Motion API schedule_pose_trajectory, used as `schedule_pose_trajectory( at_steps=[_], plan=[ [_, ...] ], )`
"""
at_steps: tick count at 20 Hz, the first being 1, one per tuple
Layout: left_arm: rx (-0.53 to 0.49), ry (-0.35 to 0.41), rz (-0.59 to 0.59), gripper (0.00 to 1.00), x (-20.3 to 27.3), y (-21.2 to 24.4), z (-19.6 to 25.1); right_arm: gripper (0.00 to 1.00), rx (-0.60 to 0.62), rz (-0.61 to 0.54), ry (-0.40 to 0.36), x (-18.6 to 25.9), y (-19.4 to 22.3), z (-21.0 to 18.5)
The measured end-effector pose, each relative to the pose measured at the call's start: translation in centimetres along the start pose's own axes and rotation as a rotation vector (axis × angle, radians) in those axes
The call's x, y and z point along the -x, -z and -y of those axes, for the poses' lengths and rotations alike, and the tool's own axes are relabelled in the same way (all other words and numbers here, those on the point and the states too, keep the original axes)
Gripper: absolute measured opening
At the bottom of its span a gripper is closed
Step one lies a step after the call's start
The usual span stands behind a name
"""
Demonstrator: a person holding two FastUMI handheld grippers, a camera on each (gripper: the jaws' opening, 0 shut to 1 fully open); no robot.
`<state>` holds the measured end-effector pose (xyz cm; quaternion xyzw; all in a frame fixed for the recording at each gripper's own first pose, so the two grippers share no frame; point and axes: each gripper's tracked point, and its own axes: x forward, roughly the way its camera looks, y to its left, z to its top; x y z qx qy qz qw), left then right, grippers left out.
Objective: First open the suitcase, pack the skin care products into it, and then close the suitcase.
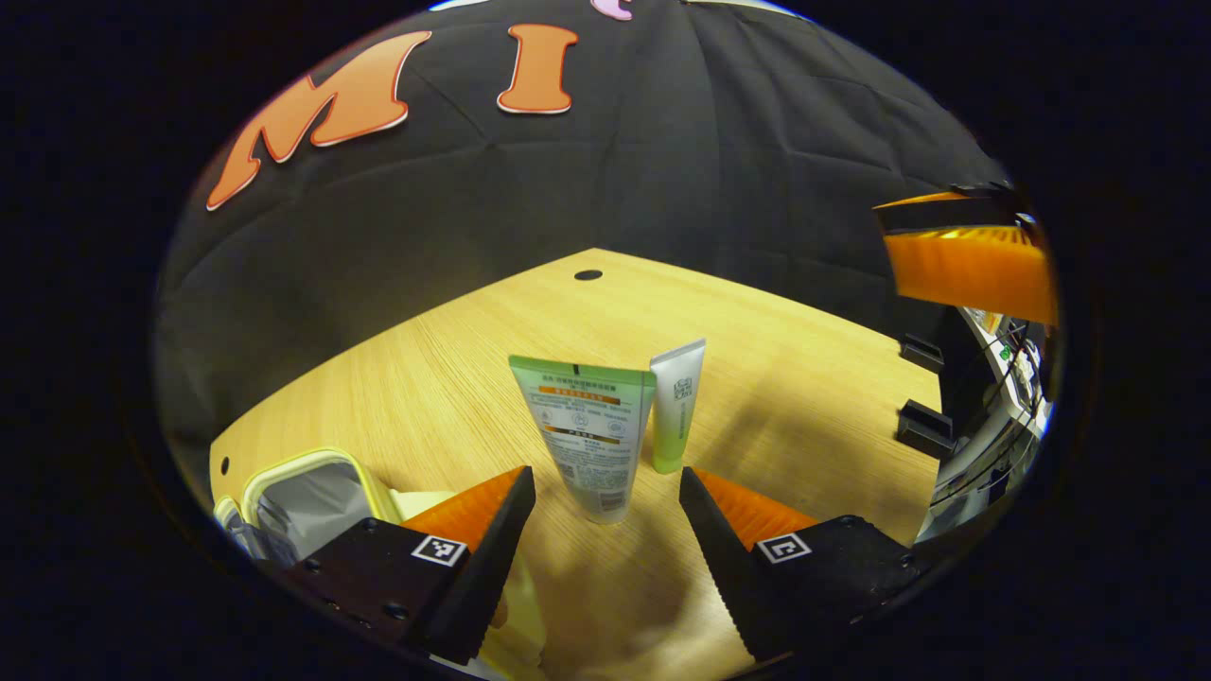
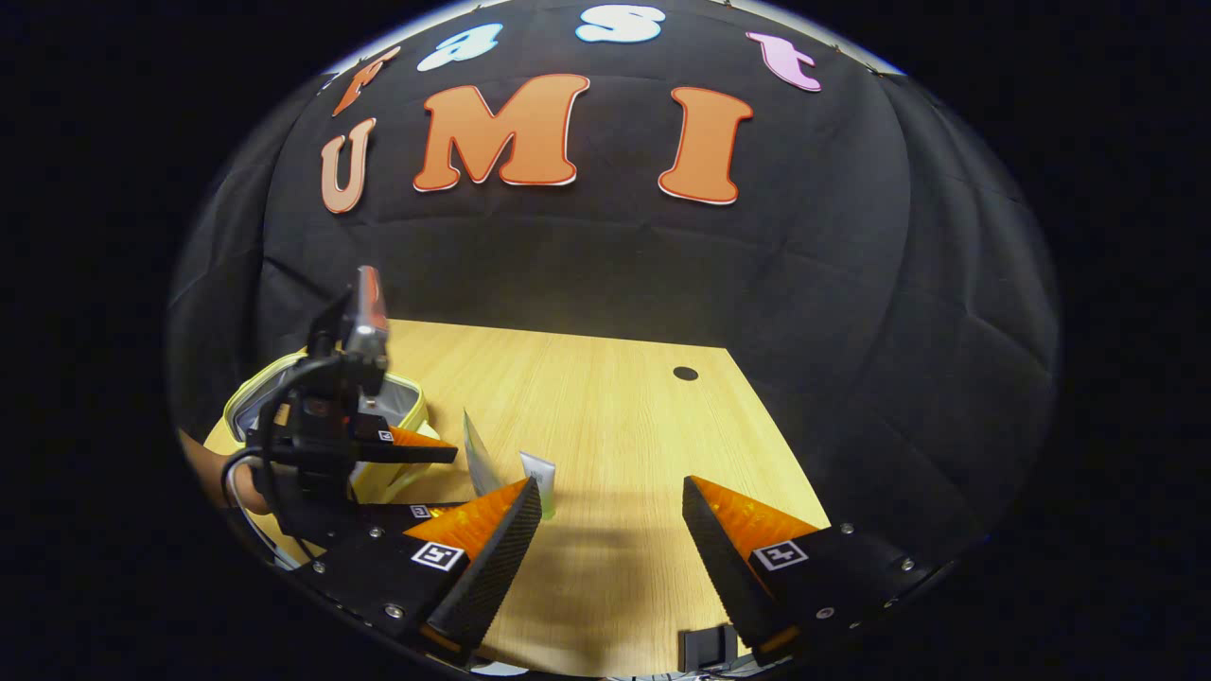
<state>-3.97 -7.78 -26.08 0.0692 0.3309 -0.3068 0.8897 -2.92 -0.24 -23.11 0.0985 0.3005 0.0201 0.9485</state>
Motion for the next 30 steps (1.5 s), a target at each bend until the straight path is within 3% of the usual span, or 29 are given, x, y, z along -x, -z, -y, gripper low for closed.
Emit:
schedule_pose_trajectory(
  at_steps=[3, 4, 7, 14, 18, 21, 24, 25, 26, 28, 30],
  plan=[
    [0.031, -0.005, -0.018, 0.76, -1.6, 0.1, -0.1, 0.95, 0.003, -0.021, 0.003, -0.3, 0.8, 0.4],
    [0.024, 0.002, -0.023, 0.63, -2.1, 0.4, -0.2, 0.95, -0.001, -0.031, -0.003, -0.4, 1.2, 0.4],
    [0.023, 0.020, -0.014, 0.52, -2.2, -0.1, -0.1, 0.95, 0.003, -0.057, -0.025, -1.4, 2.1, 0.2],
    [0.084, -0.076, 0.120, 0.53, 2.9, -6.0, -1.8, 0.96, 0.063, -0.143, -0.154, -5.3, 4.8, -2.4],
    [0.149, -0.201, 0.172, 0.52, 8.1, -8.1, -5.6, 0.95, 0.076, -0.142, -0.243, -7.4, 4.9, -5.0],
    [0.189, -0.319, 0.160, 0.52, 11.5, -6.3, -9.4, 0.92, 0.059, -0.168, -0.281, -9.3, 5.8, -6.8],
    [0.253, -0.431, 0.104, 0.52, 15.3, -3.3, -12.4, 0.83, 0.026, -0.192, -0.287, -11.0, 6.6, -7.8],
    [0.278, -0.456, 0.077, 0.52, 16.1, -1.9, -13.5, 0.74, 0.018, -0.196, -0.281, -11.7, 6.6, -8.1],
    [0.300, -0.475, 0.050, 0.52, 16.7, -0.4, -14.5, 0.66, 0.009, -0.205, -0.277, -12.3, 6.9, -8.4],
    [0.343, -0.502, 0.001, 0.52, 17.5, 2.8, -15.6, 0.61, 0.003, -0.216, -0.268, -13.2, 7.2, -8.9],
    [0.374, -0.517, -0.038, 0.51, 18.0, 4.8, -16.9, 0.49, 0.004, -0.226, -0.251, -14.2, 7.6, -9.3]
  ],
)
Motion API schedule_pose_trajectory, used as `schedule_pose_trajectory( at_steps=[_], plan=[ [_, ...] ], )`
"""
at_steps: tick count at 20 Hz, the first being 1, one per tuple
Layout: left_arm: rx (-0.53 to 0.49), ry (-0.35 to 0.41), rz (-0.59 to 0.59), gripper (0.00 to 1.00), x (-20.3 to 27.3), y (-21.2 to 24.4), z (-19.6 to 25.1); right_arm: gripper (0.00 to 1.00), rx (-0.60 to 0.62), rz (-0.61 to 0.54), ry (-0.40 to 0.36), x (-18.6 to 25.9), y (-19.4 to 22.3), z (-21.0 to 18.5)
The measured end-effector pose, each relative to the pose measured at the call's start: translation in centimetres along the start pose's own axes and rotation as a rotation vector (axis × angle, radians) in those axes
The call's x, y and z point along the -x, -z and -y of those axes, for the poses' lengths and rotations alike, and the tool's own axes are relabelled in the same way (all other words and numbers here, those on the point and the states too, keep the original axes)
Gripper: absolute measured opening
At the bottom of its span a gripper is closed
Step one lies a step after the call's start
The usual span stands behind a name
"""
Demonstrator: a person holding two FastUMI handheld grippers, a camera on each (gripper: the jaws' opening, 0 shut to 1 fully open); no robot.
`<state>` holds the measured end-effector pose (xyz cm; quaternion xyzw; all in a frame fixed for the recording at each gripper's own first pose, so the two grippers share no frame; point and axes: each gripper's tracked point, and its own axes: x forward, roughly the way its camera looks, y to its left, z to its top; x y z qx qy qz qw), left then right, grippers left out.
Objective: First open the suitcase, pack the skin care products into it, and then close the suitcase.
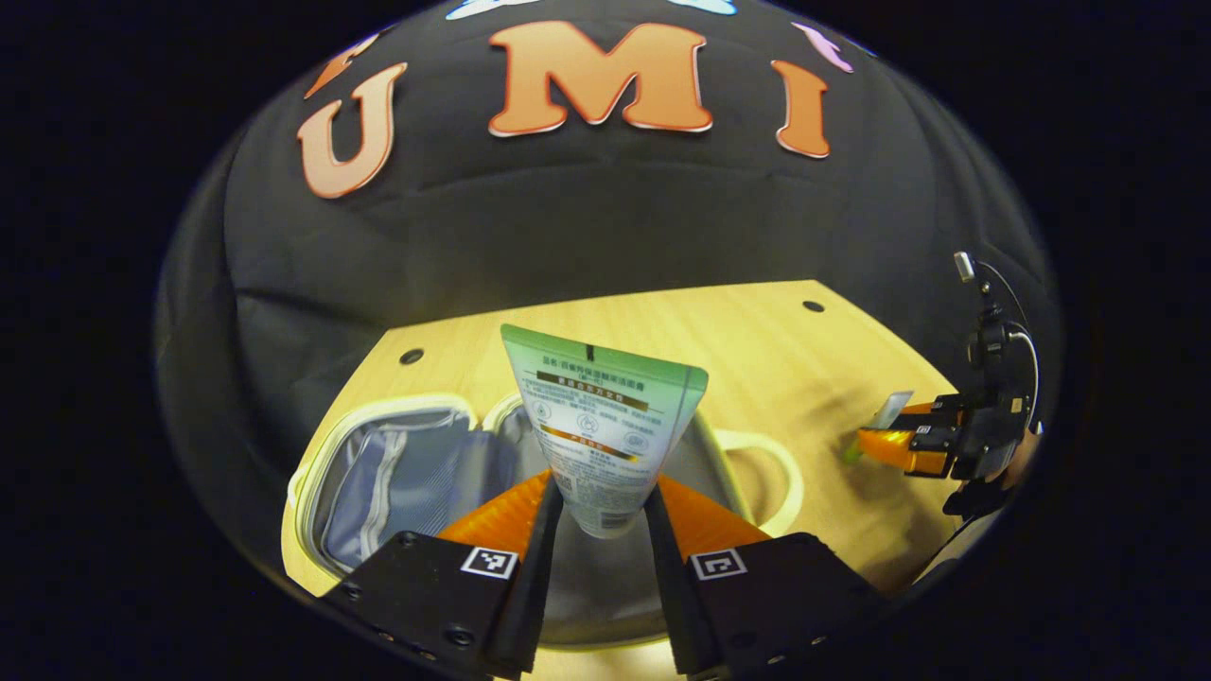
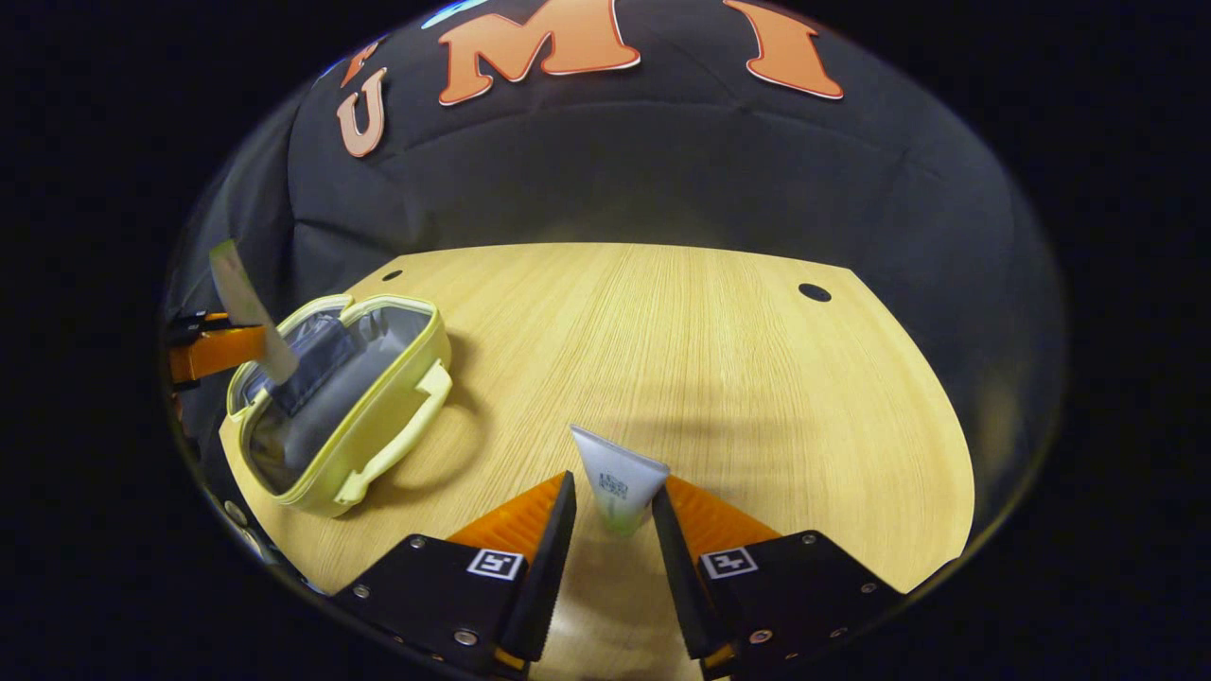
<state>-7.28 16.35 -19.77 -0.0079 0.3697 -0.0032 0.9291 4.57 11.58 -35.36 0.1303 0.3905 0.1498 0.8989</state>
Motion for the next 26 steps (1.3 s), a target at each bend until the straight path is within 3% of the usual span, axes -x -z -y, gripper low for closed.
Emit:
schedule_pose_trajectory(
  at_steps=[3, 6, 12, 13, 14, 19, 21, 26],
  plan=[
    [0.006, 0.012, -0.060, 0.52, -0.2, 1.9, -0.9, 0.35, -0.027, -0.010, 0.016, -0.8, -0.1, -0.3],
    [0.008, 0.040, -0.116, 0.52, -0.7, 3.2, -1.4, 0.34, -0.046, -0.026, 0.028, 0.0, -0.1, -0.9],
    [0.012, 0.116, -0.286, 0.52, -2.1, 6.3, -1.6, 0.34, -0.038, 0.053, 0.004, 4.5, -4.3, -4.2],
    [0.021, 0.130, -0.305, 0.52, -2.4, 6.8, -1.5, 0.29, -0.043, 0.064, -0.006, 5.2, -5.0, -5.0],
    [0.031, 0.143, -0.341, 0.52, -2.8, 7.6, -1.6, 0.34, -0.055, 0.073, -0.013, 6.0, -5.7, -6.3],
    [0.032, 0.171, -0.416, 0.52, -3.7, 8.2, -1.9, 0.33, -0.033, 0.067, -0.051, 7.7, -6.9, -11.4],
    [0.034, 0.150, -0.443, 0.51, -4.7, 7.9, -2.2, 0.33, 0.009, 0.049, -0.081, 7.5, -6.9, -14.4],
    [0.076, 0.147, -0.495, 0.52, -7.0, 9.6, -1.5, 0.34, 0.047, -0.018, -0.103, 5.6, -5.5, -17.6]
  ],
)
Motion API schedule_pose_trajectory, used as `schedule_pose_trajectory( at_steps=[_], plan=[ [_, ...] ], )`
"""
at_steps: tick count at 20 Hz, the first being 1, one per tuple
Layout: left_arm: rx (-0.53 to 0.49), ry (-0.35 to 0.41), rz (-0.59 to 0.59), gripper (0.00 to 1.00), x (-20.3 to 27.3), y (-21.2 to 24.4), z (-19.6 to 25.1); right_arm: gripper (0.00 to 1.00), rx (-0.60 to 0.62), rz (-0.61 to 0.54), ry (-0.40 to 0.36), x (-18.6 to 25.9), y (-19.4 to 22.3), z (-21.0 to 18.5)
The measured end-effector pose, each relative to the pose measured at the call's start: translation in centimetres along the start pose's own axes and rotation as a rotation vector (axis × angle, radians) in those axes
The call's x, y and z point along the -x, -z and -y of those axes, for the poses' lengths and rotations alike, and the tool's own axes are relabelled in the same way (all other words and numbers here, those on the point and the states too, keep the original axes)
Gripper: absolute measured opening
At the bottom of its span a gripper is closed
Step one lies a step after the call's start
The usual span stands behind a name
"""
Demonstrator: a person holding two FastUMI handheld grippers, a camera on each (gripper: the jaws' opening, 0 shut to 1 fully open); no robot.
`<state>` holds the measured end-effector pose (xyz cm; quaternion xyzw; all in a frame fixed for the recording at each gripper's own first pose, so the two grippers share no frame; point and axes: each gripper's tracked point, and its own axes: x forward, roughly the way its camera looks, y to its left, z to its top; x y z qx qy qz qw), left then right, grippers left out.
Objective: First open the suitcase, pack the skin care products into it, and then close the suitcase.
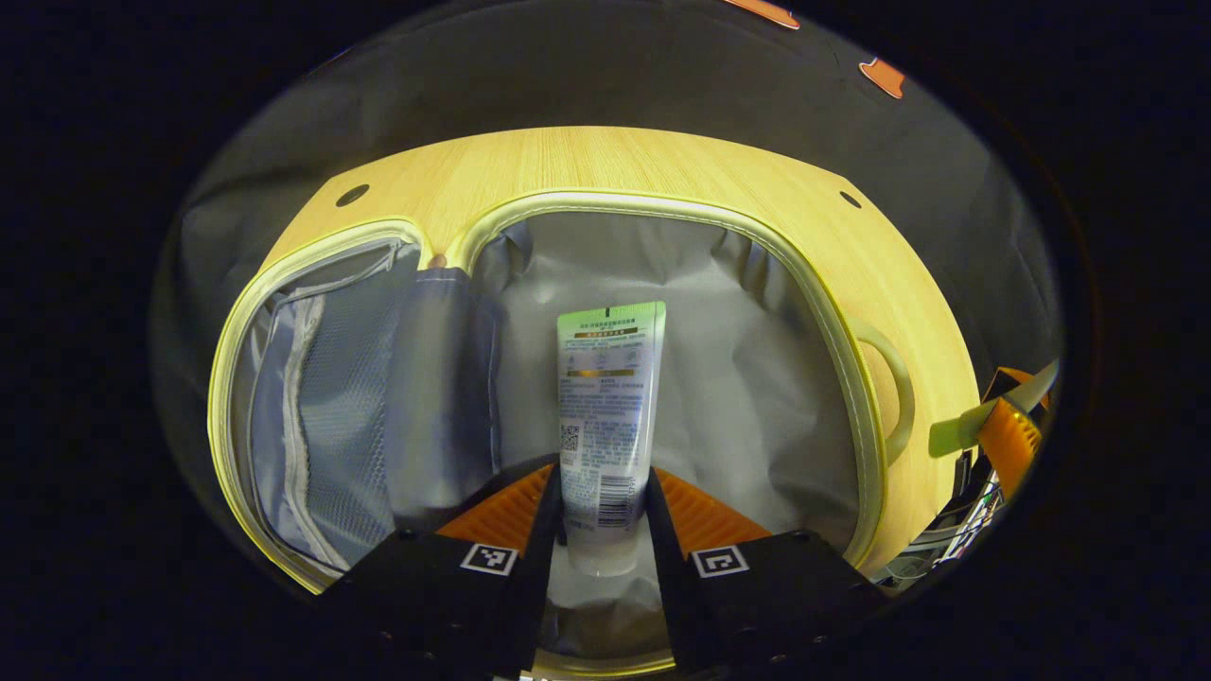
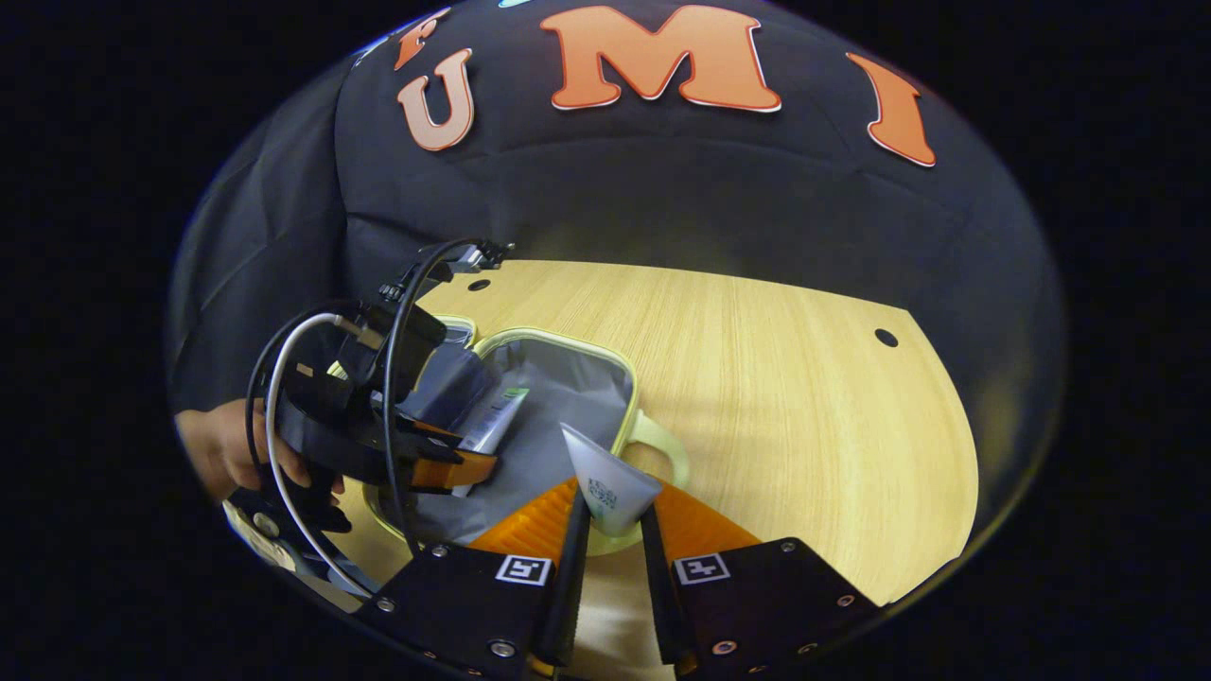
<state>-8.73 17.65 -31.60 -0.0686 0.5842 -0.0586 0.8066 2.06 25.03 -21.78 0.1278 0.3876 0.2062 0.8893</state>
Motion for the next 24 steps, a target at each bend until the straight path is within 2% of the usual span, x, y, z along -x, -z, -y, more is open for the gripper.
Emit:
schedule_pose_trajectory(
  at_steps=[2, 4, 5, 7, 8, 9, 10, 13, 15, 20, 24],
  plan=[
    [0.000, -0.012, 0.013, 0.54, 0.1, -0.2, -0.2, 0.34, 0.000, -0.028, -0.014, -0.9, 0.4, -0.8],
    [0.012, 0.021, 0.059, 0.55, 0.4, -0.7, 0.4, 0.33, -0.010, -0.055, -0.029, -1.9, 0.4, -1.3],
    [0.009, 0.024, 0.085, 0.58, 0.9, -0.7, 0.1, 0.34, -0.013, -0.049, -0.031, -2.3, -0.1, -1.4],
    [0.024, 0.043, 0.143, 0.59, 3.1, -1.1, 0.1, 0.33, -0.017, -0.060, -0.040, -2.8, -0.5, -1.5],
    [0.037, 0.060, 0.178, 0.63, 4.8, -1.3, 0.3, 0.33, -0.032, -0.065, -0.071, -2.7, -0.8, -2.2],
    [0.041, 0.059, 0.208, 0.75, 6.1, -1.6, -0.2, 0.34, -0.041, -0.068, -0.085, -2.9, -0.8, -2.7],
    [0.041, 0.047, 0.234, 0.78, 7.0, -1.7, -1.1, 0.33, -0.037, -0.076, -0.098, -3.2, -0.7, -3.5],
    [0.085, -0.026, 0.303, 0.86, 10.2, -1.8, -5.1, 0.33, -0.001, -0.155, -0.146, -4.3, 1.3, -5.9],
    [0.127, -0.101, 0.348, 0.87, 12.1, -1.6, -9.3, 0.33, -0.003, -0.196, -0.167, -5.0, 2.4, -7.1],
    [0.223, -0.244, 0.370, 0.87, 16.9, 0.8, -19.5, 0.33, -0.007, -0.312, -0.165, -7.3, 4.8, -7.9],
    [0.338, -0.312, 0.374, 0.87, 16.4, 3.1, -25.9, 0.33, -0.055, -0.381, -0.150, -8.5, 5.8, -8.2]
  ],
)
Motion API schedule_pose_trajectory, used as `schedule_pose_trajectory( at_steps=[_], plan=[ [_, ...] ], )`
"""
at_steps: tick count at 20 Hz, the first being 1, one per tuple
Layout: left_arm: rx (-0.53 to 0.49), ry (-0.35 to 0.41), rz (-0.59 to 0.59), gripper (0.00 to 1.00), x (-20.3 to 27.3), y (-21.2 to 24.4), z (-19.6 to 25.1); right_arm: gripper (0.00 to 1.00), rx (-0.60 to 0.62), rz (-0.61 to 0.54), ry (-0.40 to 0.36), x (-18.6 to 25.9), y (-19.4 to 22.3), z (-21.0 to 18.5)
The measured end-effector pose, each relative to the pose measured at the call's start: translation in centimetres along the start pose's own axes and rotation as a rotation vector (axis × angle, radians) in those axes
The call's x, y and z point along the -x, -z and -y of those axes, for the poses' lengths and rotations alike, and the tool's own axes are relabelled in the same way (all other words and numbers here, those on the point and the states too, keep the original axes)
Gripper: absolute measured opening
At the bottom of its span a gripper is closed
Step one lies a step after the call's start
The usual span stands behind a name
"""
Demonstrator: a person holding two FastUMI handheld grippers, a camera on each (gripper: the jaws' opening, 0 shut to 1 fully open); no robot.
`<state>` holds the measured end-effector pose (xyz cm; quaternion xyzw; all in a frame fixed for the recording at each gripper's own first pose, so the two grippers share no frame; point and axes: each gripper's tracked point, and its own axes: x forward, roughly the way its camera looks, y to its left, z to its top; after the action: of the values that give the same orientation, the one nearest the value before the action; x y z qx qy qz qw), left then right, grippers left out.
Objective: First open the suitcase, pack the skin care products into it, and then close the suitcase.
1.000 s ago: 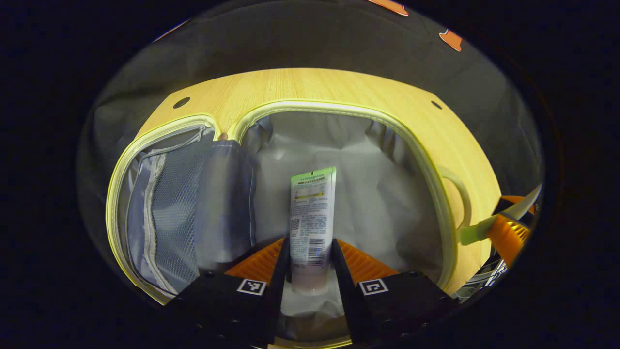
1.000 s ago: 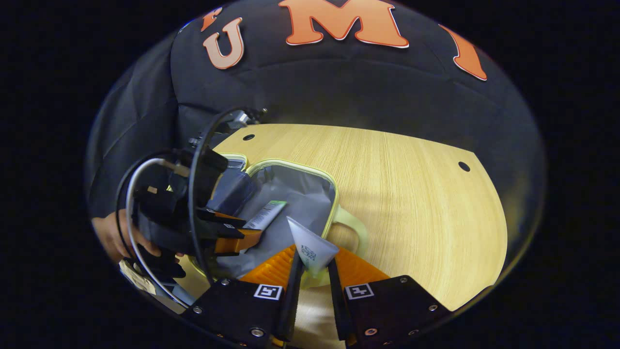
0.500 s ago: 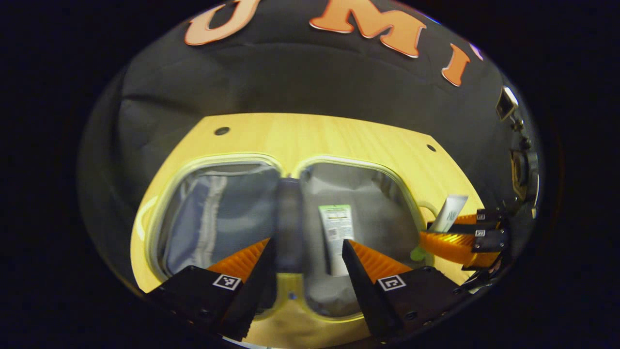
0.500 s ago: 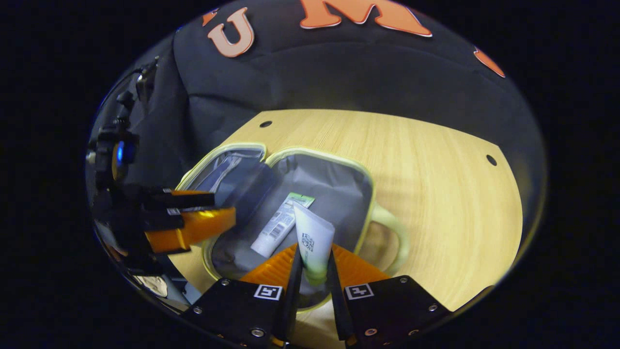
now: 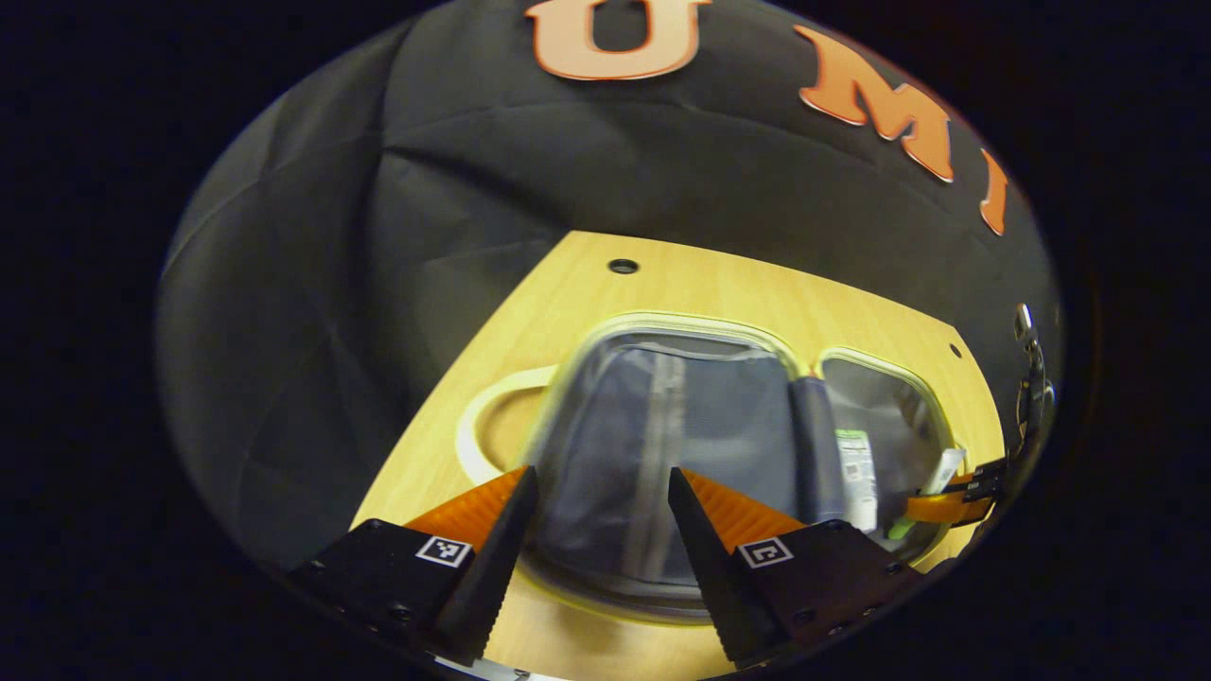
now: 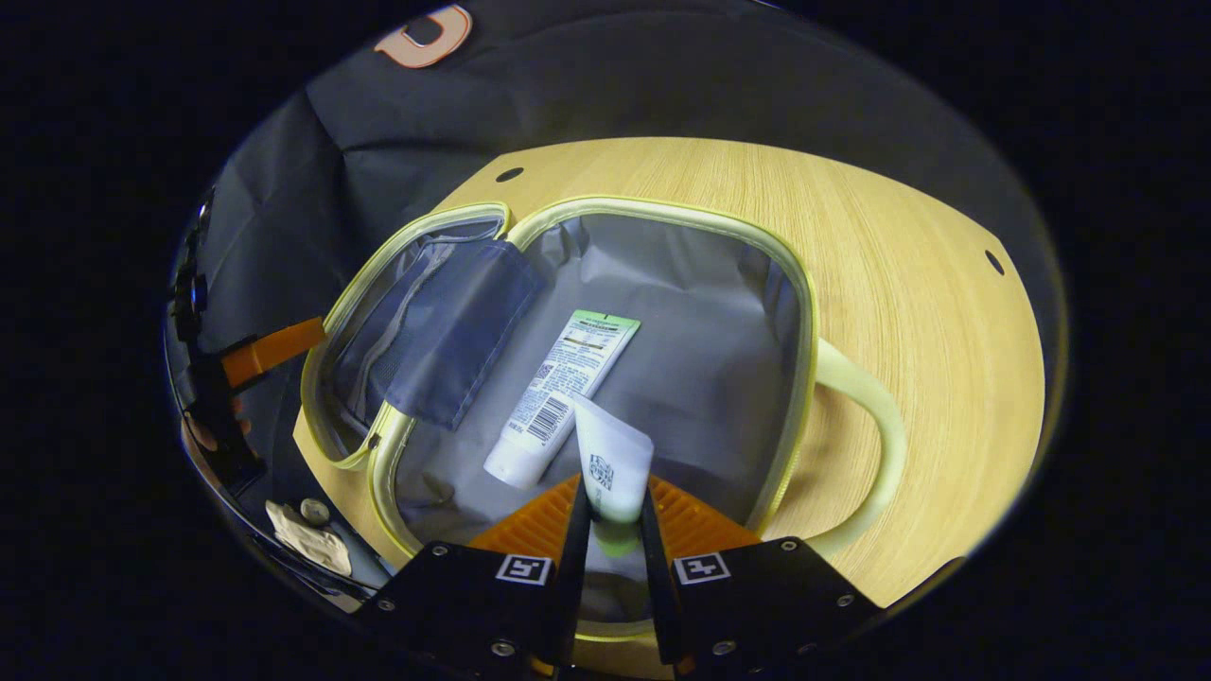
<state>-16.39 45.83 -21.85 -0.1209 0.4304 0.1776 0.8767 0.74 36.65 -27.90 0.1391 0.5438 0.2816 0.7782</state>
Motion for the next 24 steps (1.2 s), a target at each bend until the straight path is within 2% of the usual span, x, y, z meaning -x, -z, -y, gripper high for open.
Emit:
schedule_pose_trajectory(
  at_steps=[1, 2, 4, 6, 7, 8, 11, 12, 13, 14, 15, 16, 18, 19, 21, 22, 24],
  plan=[
    [0.019, -0.026, 0.004, 0.87, -0.4, -0.1, -1.6, 0.29, -0.013, -0.001, -0.002, -0.4, -0.1, -0.1],
    [0.026, -0.080, 0.013, 0.87, -1.0, 0.2, -3.6, 0.33, -0.025, -0.009, 0.015, -1.0, -0.1, 0.2],
    [0.068, -0.140, 0.001, 0.87, -2.1, 1.3, -6.5, 0.34, -0.040, -0.014, 0.035, -1.5, -0.3, 0.7],
    [0.169, -0.094, 0.033, 0.94, -2.2, 1.1, -6.8, 0.35, -0.040, 0.004, 0.040, -1.4, -0.6, 0.5],
    [0.201, -0.085, 0.094, 0.95, -2.3, -0.2, -7.0, 0.38, -0.039, 0.010, 0.038, -1.1, -0.5, 0.5],
    [0.228, -0.071, 0.065, 0.94, -2.9, 0.0, -7.1, 0.42, -0.043, 0.019, 0.032, -0.7, -0.6, 0.4],
    [0.358, -0.013, 0.080, 0.94, -3.0, -1.1, -7.6, 0.59, -0.037, 0.080, 0.025, 0.9, -1.3, 0.3],
    [0.430, 0.003, 0.088, 0.93, -3.2, -1.6, -7.8, 0.60, -0.031, 0.097, 0.029, 1.5, -1.4, 0.5],
    [0.519, 0.029, 0.106, 0.91, -3.3, -2.3, -8.0, 0.70, -0.027, 0.119, 0.037, 2.3, -1.7, 0.8],
    [0.670, 0.096, 0.114, 0.90, -3.4, -3.3, -7.9, 0.72, -0.028, 0.131, 0.042, 3.0, -1.8, 1.1],
    [0.767, 0.135, 0.088, 0.90, -3.7, -3.4, -7.8, 0.74, -0.033, 0.148, 0.049, 4.0, -1.9, 1.6],
    [0.829, 0.157, 0.066, 0.90, -4.0, -2.7, -8.3, 0.75, -0.042, 0.164, 0.055, 4.8, -2.1, 2.0],
    [0.869, 0.171, 0.002, 0.91, -5.7, -1.3, -8.5, 0.76, -0.075, 0.193, 0.063, 6.4, -2.3, 2.9],
    [0.876, 0.185, -0.032, 0.78, -6.9, -0.8, -7.9, 0.76, -0.099, 0.215, 0.067, 7.6, -2.6, 3.6],
    [0.843, 0.144, -0.085, 0.51, -7.5, 0.6, -8.0, 0.77, -0.124, 0.268, 0.086, 9.6, -3.1, 5.2],
    [0.823, 0.149, -0.080, 0.38, -8.0, 0.4, -7.7, 0.77, -0.126, 0.286, 0.093, 10.3, -3.2, 5.7],
    [0.741, 0.138, -0.084, 0.12, -6.7, 0.2, -7.8, 0.77, -0.119, 0.321, 0.109, 11.2, -3.2, 7.1]
  ],
)
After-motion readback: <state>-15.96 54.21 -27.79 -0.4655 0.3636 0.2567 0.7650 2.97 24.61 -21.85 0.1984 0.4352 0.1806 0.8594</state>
